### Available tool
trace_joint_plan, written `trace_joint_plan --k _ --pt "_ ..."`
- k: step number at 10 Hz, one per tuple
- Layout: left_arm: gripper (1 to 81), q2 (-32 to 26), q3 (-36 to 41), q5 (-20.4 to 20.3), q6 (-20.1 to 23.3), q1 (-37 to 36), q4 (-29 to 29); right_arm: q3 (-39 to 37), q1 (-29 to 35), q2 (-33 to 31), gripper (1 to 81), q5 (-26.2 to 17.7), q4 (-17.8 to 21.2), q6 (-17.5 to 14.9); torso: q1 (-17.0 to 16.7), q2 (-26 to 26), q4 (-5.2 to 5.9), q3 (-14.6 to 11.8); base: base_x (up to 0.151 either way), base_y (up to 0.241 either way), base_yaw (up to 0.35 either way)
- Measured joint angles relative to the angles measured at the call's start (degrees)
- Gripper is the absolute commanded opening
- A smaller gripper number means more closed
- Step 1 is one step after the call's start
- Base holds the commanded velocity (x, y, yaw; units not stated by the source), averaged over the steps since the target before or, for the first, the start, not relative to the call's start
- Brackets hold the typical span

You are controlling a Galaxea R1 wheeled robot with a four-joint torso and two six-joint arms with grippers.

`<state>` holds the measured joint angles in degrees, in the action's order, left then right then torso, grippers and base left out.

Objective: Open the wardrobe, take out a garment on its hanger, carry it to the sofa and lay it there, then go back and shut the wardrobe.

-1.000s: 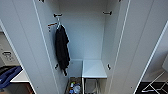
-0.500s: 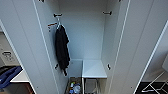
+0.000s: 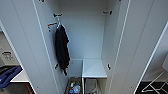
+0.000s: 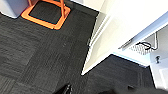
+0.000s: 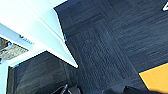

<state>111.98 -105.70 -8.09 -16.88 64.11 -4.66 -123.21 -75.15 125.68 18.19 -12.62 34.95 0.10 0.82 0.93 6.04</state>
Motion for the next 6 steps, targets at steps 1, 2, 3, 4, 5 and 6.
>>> trace_joint_plan --k 1,2,3,4,5,6 --pt "81.1 -1.3 0.2 0.7 -1.3 -3.6 -0.2 -0.6 3.1 -1.1 81.1 0.3 0.0 1.1 0.0 0.0 0.00 0.0 0.000 0.000 0.000" --pt "81.1 -2.4 0.2 1.7 -2.0 -7.9 -0.4 -0.9 6.1 -2.3 81.1 0.4 0.0 2.4 0.0 0.0 0.00 0.0 0.000 0.000 0.000" --pt "81.1 -2.9 -0.1 3.4 -2.6 -12.3 -0.5 -0.9 8.5 -3.1 81.1 0.0 0.0 3.9 0.0 0.0 0.00 0.0 0.000 0.000 0.000" --pt "81.1 -3.0 -0.5 6.0 -2.9 -16.8 -0.5 -0.9 11.6 -3.8 81.1 -0.5 0.0 5.6 0.0 0.0 0.00 0.0 0.000 0.000 0.000" --pt "81.1 -3.0 -0.7 8.8 -3.1 -21.1 -0.5 -0.9 14.6 -4.3 81.1 -1.5 0.0 6.9 0.1 -0.1 0.00 0.1 0.000 0.000 0.000" --pt "81.1 -2.9 -1.4 11.8 -3.9 -25.4 -0.5 -0.3 17.7 -5.2 81.1 -2.4 -0.1 8.1 0.1 -0.1 0.00 0.1 0.000 0.000 0.000"
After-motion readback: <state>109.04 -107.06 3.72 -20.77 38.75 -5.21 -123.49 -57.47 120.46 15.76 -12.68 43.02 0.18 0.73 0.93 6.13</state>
